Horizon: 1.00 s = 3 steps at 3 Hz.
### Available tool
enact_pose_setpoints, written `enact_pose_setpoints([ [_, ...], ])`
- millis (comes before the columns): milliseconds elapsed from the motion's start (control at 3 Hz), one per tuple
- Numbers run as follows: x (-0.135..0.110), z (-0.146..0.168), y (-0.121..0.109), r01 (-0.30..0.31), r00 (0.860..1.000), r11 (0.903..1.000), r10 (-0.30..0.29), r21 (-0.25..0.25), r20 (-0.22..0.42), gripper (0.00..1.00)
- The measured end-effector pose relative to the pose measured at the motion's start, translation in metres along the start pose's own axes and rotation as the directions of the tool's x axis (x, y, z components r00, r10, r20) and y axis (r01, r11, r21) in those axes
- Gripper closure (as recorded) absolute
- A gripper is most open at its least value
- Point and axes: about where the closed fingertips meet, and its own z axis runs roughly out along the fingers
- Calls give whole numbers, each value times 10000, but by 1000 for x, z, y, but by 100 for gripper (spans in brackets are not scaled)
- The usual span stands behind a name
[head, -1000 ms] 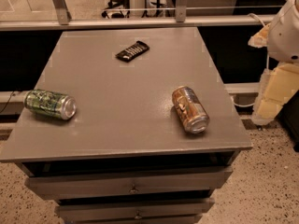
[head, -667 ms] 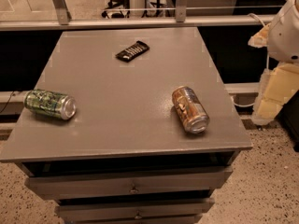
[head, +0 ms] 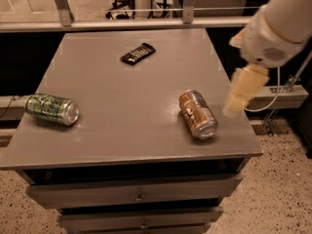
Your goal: Pick rxbar chocolate
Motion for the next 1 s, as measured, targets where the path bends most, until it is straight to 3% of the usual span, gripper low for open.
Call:
enact_pose_setpoints([
  [333,-72,63,-50,-293,9921,9994,311,-161,1213,0],
  [667,-128,95,-76,-377,9783,9986,442,-359,2023,0],
  [1000,-128,95,-76,-376,9783,9986,441,-360,2023,0],
])
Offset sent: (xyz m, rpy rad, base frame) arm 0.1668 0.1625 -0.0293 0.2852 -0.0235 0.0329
